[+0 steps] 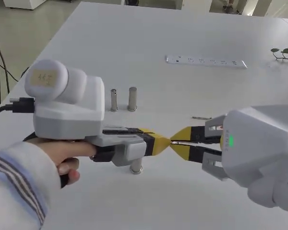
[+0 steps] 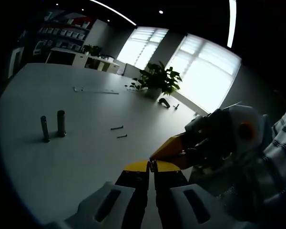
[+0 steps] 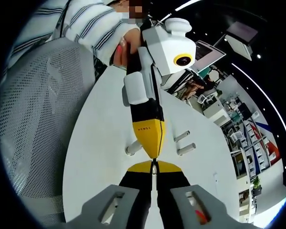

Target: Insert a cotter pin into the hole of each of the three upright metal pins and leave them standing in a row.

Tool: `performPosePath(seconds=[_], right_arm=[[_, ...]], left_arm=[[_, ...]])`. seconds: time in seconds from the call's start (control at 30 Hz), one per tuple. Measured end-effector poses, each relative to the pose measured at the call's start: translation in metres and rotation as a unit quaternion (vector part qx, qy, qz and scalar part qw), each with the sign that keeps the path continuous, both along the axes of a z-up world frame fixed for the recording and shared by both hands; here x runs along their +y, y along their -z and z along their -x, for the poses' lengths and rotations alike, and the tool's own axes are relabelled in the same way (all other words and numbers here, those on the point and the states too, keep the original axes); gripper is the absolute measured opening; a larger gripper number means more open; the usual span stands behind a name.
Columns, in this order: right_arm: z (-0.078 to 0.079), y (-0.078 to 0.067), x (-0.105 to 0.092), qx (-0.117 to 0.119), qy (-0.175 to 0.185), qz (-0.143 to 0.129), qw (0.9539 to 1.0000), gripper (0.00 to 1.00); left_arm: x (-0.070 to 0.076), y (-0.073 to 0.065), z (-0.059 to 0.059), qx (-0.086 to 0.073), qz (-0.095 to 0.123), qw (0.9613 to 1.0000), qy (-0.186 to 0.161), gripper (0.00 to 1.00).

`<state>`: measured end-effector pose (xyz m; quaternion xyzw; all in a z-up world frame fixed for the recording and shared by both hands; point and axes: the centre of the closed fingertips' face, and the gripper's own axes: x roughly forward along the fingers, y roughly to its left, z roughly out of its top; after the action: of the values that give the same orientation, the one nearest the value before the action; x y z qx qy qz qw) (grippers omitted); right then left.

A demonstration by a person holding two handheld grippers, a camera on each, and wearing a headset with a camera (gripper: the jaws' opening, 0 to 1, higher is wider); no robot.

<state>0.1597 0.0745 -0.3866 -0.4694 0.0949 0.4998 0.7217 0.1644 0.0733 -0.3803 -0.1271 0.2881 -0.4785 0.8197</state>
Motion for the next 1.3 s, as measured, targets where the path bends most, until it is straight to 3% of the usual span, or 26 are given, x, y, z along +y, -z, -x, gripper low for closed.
performPosePath(seconds=[0.17,0.4,0.6,0.77,0.93,1.07,1.17,1.3], right_arm=[[-0.0005,-0.0019,0.0007,-0.003,-0.001,-0.001,1.0000,0.00],[0.0003,-0.0045,0.0033,-0.001,-0.003,-0.009,1.0000,0.00],[0.0009,-0.0062,0.0053,-0.008,-0.008,-0.008,0.9999,0.00],[0.0033,-0.0046,0.0070,-0.006,-0.012,-0.006,0.9999,0.00],[0.0061,-0.0013,0.0088,-0.004,-0.017,-0.002,0.9998,0.00],[0.0061,-0.0004,0.0089,-0.003,-0.014,-0.005,0.9999,0.00],[0.0058,-0.0006,0.0083,0.000,-0.010,-0.007,0.9999,0.00],[0.0073,-0.0008,0.0092,0.014,-0.007,-0.019,0.9997,0.00]], left_arm=[[0.0010,-0.0013,-0.0016,0.014,0.010,0.9998,-0.008,0.00],[0.0024,-0.0043,-0.0024,0.014,0.016,0.9998,-0.005,0.00],[0.0045,-0.0054,-0.0016,0.031,0.023,0.9992,-0.006,0.00],[0.0062,-0.0024,0.0019,0.048,0.015,0.9987,0.001,0.00],[0.0071,0.0006,0.0050,0.042,-0.004,0.9990,0.015,0.00],[0.0072,0.0017,0.0049,0.052,-0.007,0.9985,0.013,0.00],[0.0065,0.0019,0.0054,0.041,-0.013,0.9989,0.017,0.00],[0.0081,0.0026,0.0069,0.043,-0.013,0.9988,0.018,0.00]])
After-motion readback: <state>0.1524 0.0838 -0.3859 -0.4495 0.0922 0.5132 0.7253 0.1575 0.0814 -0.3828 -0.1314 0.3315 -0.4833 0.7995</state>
